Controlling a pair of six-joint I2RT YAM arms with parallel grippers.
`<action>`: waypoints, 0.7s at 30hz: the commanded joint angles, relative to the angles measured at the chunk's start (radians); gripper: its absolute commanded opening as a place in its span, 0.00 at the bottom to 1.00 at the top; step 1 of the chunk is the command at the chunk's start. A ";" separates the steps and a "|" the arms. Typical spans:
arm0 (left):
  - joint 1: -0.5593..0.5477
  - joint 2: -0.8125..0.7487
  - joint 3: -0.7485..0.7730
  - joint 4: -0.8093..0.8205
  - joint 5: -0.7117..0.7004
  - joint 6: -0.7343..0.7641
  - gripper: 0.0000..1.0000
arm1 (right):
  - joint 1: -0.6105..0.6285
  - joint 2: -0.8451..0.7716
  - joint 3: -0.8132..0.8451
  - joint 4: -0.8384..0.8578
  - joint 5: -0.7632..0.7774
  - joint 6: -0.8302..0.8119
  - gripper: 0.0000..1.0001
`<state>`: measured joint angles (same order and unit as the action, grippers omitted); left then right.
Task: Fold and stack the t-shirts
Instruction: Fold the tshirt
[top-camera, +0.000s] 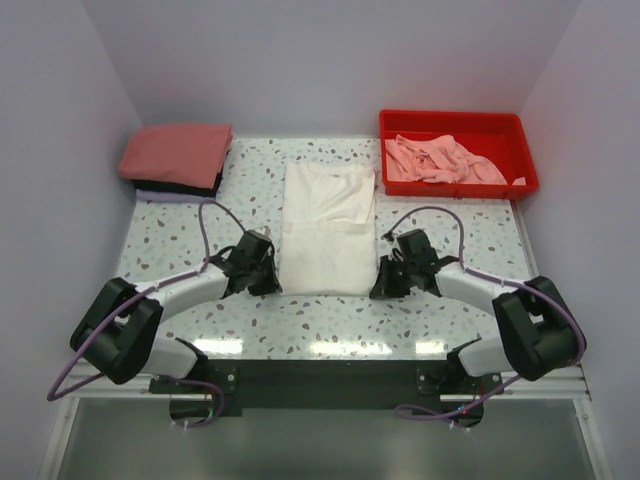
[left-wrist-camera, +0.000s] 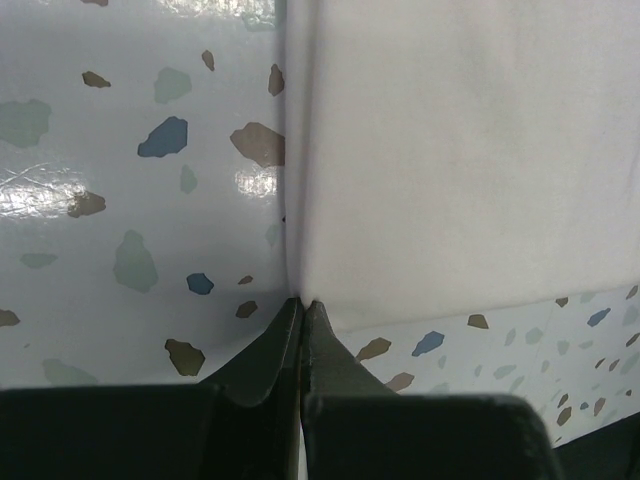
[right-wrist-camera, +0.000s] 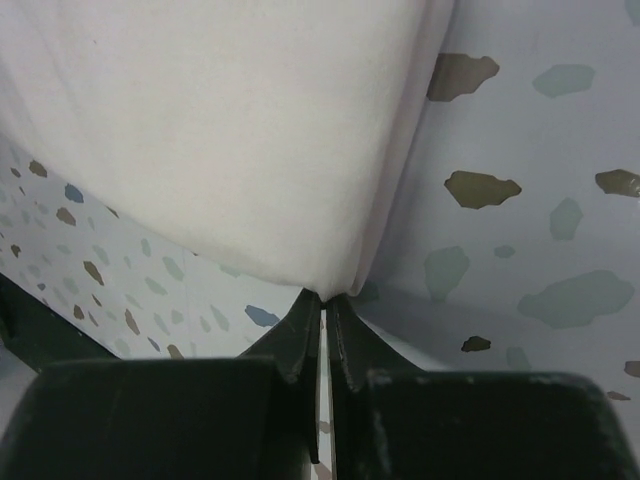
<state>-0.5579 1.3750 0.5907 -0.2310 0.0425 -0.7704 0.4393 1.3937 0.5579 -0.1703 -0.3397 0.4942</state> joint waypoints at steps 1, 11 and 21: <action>-0.025 -0.051 -0.020 -0.047 -0.009 -0.027 0.00 | 0.036 -0.048 -0.022 -0.066 0.016 -0.049 0.00; -0.108 -0.325 -0.193 -0.241 0.002 -0.154 0.00 | 0.154 -0.315 -0.173 -0.253 0.012 0.122 0.00; -0.135 -0.712 -0.132 -0.445 0.071 -0.210 0.00 | 0.343 -0.610 -0.055 -0.457 0.030 0.256 0.00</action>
<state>-0.6888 0.7132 0.3779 -0.5976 0.1070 -0.9596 0.7574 0.8280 0.4137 -0.5037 -0.3378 0.6987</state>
